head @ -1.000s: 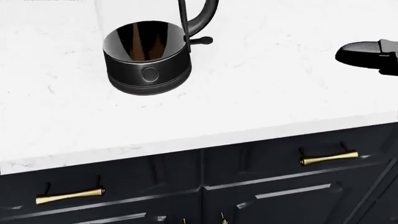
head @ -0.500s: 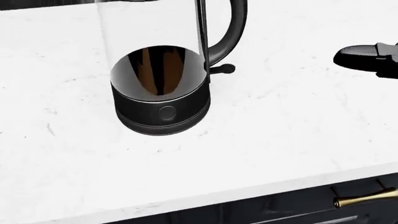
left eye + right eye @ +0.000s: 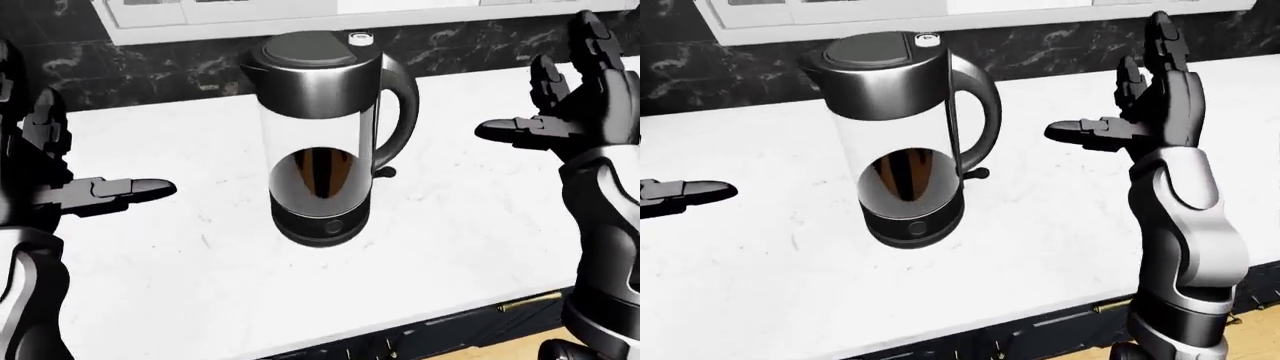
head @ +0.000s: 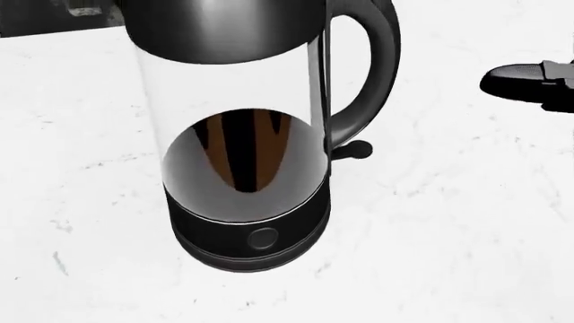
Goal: Press the button to open the lid of the electric kettle.
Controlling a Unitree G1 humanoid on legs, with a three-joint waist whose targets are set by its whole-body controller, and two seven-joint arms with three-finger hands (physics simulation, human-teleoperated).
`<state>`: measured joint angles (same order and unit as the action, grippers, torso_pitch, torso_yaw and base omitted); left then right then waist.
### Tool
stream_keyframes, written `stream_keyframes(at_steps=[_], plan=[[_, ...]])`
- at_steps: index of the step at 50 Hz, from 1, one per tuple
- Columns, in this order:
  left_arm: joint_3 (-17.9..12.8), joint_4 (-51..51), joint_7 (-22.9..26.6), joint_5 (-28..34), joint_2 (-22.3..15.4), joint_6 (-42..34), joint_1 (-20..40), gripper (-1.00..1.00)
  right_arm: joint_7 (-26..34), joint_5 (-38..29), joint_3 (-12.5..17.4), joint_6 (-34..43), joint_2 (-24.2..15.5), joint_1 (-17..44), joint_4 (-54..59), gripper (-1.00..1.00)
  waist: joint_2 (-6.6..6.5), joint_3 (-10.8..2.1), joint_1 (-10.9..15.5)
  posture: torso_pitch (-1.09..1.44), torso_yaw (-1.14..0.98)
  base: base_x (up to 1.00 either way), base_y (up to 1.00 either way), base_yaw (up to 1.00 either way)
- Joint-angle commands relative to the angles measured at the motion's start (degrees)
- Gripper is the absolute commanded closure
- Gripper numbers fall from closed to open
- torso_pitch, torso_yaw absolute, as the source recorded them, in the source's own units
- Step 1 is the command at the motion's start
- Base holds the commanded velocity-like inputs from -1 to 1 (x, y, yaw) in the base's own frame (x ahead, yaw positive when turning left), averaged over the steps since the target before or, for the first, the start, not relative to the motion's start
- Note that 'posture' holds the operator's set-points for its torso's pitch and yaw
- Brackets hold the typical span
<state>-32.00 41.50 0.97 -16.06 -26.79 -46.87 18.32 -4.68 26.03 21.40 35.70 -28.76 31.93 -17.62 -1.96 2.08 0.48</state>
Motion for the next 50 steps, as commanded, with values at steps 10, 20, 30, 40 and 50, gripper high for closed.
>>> stream_keyframes(at_steps=[10,20,30,40,50], plan=[[0.39,0.97,0.38,2.18,0.00,4.71,0.25,-1.00,-0.46,-1.15,0.89,-2.71,-0.83,1.21,-1.24,-1.00,2.00,-0.40,0.66,0.00,0.00,0.00,0.00,0.00],[-0.02,1.61,0.99,1.84,0.67,6.91,-0.71,-1.00,-0.52,-7.54,-1.15,-5.00,-0.20,1.06,0.91,-1.00,1.51,-0.19,-0.07,0.00,0.00,0.00,0.00,0.00],[-0.56,2.63,1.59,-0.99,1.47,7.66,-1.16,-1.00,3.42,-9.95,-1.16,-4.51,1.24,0.10,-0.37,-1.00,1.81,-0.13,-0.32,0.00,0.00,0.00,0.00,0.00],[-0.21,2.19,0.48,-2.31,1.64,6.57,-1.25,-1.00,5.03,-13.66,-3.21,-6.46,2.45,2.78,2.64,-1.00,1.61,-0.55,-0.30,-0.01,0.00,0.00,0.00,0.00],[-0.09,2.11,0.04,-2.73,1.71,6.27,-1.44,-1.00,5.73,-15.07,-3.96,-5.48,3.35,3.98,3.10,-1.00,1.47,-3.65,-0.23,-0.11,0.00,0.00,0.00,0.00]])
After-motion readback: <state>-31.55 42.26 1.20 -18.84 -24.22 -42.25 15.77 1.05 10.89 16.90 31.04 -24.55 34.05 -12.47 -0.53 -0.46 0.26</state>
